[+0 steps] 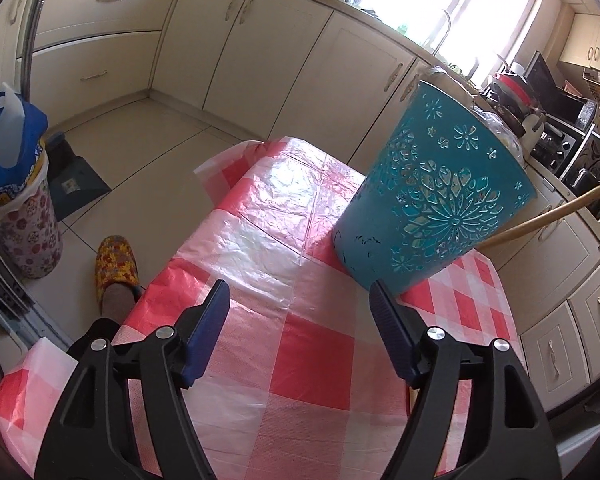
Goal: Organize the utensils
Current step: 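Carry the chopstick in the right tool over the basket and open it, then lower the open right tool over the chopstick beside the basket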
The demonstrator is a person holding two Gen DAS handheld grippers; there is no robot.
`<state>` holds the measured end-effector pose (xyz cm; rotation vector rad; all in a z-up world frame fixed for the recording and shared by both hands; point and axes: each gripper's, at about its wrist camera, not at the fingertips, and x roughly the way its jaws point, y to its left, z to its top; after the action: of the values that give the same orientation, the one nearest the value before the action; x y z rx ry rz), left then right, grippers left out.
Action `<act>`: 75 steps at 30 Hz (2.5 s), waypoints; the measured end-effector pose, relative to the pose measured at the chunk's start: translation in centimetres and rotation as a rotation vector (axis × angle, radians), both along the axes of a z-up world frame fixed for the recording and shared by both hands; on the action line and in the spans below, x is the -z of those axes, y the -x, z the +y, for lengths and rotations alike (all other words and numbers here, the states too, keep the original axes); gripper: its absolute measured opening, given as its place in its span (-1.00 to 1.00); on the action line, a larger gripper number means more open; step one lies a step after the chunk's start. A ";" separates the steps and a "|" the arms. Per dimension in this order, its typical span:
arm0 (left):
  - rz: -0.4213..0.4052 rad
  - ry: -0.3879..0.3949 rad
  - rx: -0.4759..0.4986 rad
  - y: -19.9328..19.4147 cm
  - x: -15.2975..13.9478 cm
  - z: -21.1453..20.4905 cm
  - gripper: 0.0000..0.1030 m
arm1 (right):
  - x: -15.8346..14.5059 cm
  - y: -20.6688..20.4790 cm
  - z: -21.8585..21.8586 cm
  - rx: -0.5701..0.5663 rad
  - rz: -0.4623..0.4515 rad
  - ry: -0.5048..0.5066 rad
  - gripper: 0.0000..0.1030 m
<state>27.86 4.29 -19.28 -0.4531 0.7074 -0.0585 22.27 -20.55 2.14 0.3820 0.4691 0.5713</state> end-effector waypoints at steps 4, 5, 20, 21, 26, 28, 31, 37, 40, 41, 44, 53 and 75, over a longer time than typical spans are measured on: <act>0.003 0.016 -0.002 0.0 0.2 0.2 0.33 | -2.0 -1.2 1.0 -0.021 -0.030 0.025 -0.90; 0.004 0.020 -0.002 -0.1 0.2 0.2 0.33 | -2.4 -1.4 1.1 -0.025 -0.034 0.024 -0.90; 0.009 0.044 0.001 -0.3 0.6 0.4 0.33 | -7.7 -6.3 2.2 -0.002 -0.128 0.036 -0.90; 0.009 0.046 0.000 -0.3 0.7 0.4 0.33 | -7.8 -6.8 2.2 0.000 -0.122 0.032 -0.90; 0.009 0.059 -0.003 -0.3 0.8 0.6 0.33 | -6.3 -7.0 1.0 0.088 -0.091 0.070 -0.90; 0.008 0.063 -0.002 -0.2 0.8 0.6 0.33 | -3.1 -6.5 -1.4 0.155 -0.010 0.043 -0.89; 0.005 0.072 -0.001 -0.2 0.9 0.8 0.33 | 3.7 -5.8 -5.4 0.223 0.228 -0.018 -0.89; 0.009 0.070 0.009 -0.3 1.0 0.5 0.33 | 15.2 -3.1 -8.5 0.287 0.628 -0.005 -0.89; 0.010 0.074 0.002 -0.3 1.0 0.6 0.33 | 17.6 -4.3 -7.9 0.298 0.705 0.025 -0.89; 0.010 0.078 0.000 -0.3 1.0 0.6 0.34 | 18.1 -4.9 -7.8 0.312 0.733 0.036 -0.89; 0.009 0.088 -0.002 -0.3 1.1 0.8 0.34 | 19.4 -6.7 -7.7 0.354 0.774 0.060 -0.89; -0.003 0.113 0.002 -0.1 1.2 1.2 0.36 | 18.9 -11.8 -7.0 0.442 0.760 0.229 -0.29; 0.003 0.123 -0.007 -0.1 1.3 1.3 0.42 | 17.6 -10.8 1.0 0.000 0.326 0.850 0.23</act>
<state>27.95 5.57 -20.56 -0.5740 0.7075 -0.0950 33.03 -19.51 -15.50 -0.3462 0.9704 0.2650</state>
